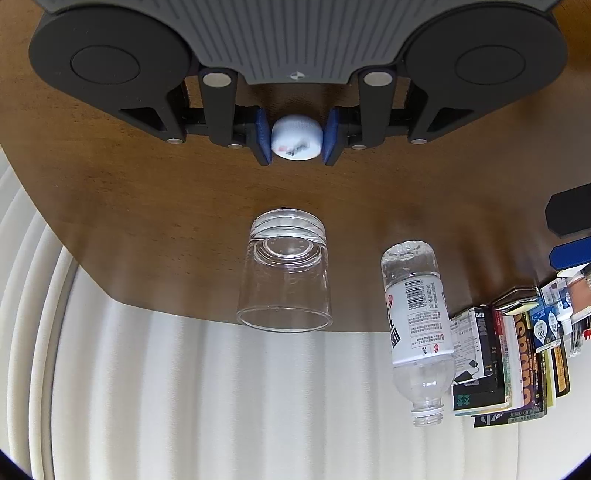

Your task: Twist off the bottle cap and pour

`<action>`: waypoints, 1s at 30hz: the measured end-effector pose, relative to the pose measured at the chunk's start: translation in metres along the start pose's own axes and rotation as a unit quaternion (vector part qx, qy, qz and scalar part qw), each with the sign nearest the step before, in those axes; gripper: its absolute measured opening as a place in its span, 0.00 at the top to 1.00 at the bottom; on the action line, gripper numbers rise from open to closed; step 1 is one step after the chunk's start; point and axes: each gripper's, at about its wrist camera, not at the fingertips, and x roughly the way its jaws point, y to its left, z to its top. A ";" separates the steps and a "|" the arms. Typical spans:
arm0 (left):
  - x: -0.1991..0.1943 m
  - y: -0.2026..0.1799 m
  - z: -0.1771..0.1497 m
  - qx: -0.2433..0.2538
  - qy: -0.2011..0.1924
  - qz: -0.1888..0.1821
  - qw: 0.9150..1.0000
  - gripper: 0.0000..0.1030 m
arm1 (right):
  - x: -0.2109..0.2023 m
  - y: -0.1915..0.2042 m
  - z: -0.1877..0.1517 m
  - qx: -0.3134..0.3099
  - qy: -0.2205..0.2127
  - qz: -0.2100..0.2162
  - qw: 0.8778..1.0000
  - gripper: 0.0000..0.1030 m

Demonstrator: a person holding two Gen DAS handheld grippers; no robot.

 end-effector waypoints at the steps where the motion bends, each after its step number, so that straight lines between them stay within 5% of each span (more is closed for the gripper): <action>1: 0.000 0.000 0.000 0.000 0.000 0.000 1.000 0.00 | 0.000 0.000 0.000 0.001 0.000 0.000 1.000 0.55; 8: -0.003 -0.001 -0.001 -0.002 0.001 0.003 1.000 0.00 | -0.007 0.001 -0.002 0.004 -0.017 -0.001 1.000 0.41; 16: -0.005 -0.004 -0.002 -0.008 0.002 0.006 1.000 0.00 | -0.035 0.012 -0.006 -0.012 -0.079 -0.013 0.997 0.01; 25: -0.016 -0.011 -0.006 -0.021 -0.001 0.010 1.000 0.00 | -0.065 0.026 -0.016 -0.024 -0.123 -0.020 0.992 0.00; 30: -0.025 -0.015 -0.012 -0.037 -0.006 0.023 0.999 0.00 | -0.076 0.022 -0.025 0.019 -0.133 -0.001 0.991 0.00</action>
